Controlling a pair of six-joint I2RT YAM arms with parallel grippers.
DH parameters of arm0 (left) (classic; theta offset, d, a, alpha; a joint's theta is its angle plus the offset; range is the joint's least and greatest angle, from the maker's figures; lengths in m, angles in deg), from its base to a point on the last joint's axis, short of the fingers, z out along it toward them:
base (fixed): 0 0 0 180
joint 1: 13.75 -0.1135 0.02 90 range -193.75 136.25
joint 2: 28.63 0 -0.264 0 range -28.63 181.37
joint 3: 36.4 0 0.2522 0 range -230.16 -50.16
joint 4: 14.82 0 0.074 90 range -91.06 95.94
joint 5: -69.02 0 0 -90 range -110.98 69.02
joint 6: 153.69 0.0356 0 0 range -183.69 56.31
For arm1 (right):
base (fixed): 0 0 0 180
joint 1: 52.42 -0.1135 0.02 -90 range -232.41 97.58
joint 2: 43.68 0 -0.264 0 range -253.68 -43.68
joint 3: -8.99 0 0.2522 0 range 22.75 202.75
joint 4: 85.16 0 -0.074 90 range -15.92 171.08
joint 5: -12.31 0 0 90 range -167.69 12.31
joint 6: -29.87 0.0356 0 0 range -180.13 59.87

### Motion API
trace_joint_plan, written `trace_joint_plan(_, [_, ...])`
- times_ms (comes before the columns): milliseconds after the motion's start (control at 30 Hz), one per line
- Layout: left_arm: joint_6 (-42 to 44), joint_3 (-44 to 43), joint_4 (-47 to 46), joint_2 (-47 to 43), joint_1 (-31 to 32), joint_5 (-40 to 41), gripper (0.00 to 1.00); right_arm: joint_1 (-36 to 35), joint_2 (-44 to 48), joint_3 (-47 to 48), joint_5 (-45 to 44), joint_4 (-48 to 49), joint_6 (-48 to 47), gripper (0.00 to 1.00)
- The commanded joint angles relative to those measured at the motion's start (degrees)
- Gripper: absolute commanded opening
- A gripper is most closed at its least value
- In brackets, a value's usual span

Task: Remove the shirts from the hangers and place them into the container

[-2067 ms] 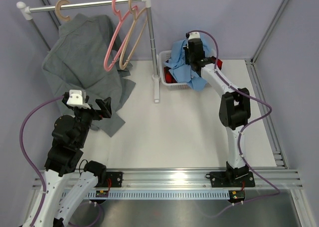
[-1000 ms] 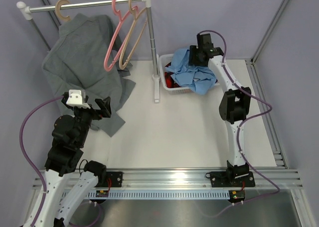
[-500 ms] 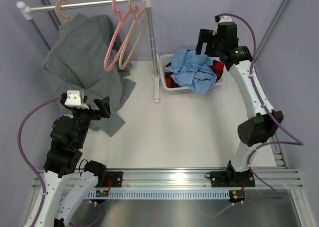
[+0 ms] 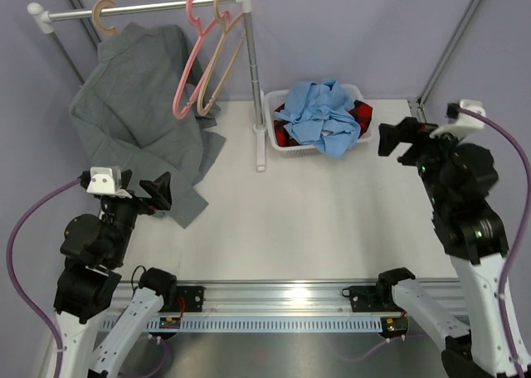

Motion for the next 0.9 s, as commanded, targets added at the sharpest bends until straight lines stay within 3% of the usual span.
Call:
trace_joint_plan(0, [-0.37, -2.45, 4.86, -2.86, -0.28, 1.52, 0.99, -0.33, 9.18, -4.78, -5.15, 0.03, -0.64, 1.00])
trace_joint_plan(100, [-1.16, -3.06, 9.43, -5.23, -0.28, 2.05, 0.99, -0.24, 20.06, -7.86, -5.69, -1.91, -0.99, 0.99])
trace_joint_plan(333, [-2.65, -4.12, 16.46, -8.84, -0.28, 2.31, 0.99, -0.24, 33.27, -14.27, -6.56, -5.68, -0.20, 0.99])
trace_joint_plan(567, [-3.18, -3.68, 21.30, -11.21, -0.28, 2.05, 0.99, -0.24, 38.91, -17.53, -5.95, -6.66, -1.08, 0.99])
trace_joint_plan(867, [-4.15, -2.98, 22.54, -12.97, -0.28, 1.26, 0.99, -0.33, 38.56, -17.36, -5.07, -7.01, -1.17, 0.99])
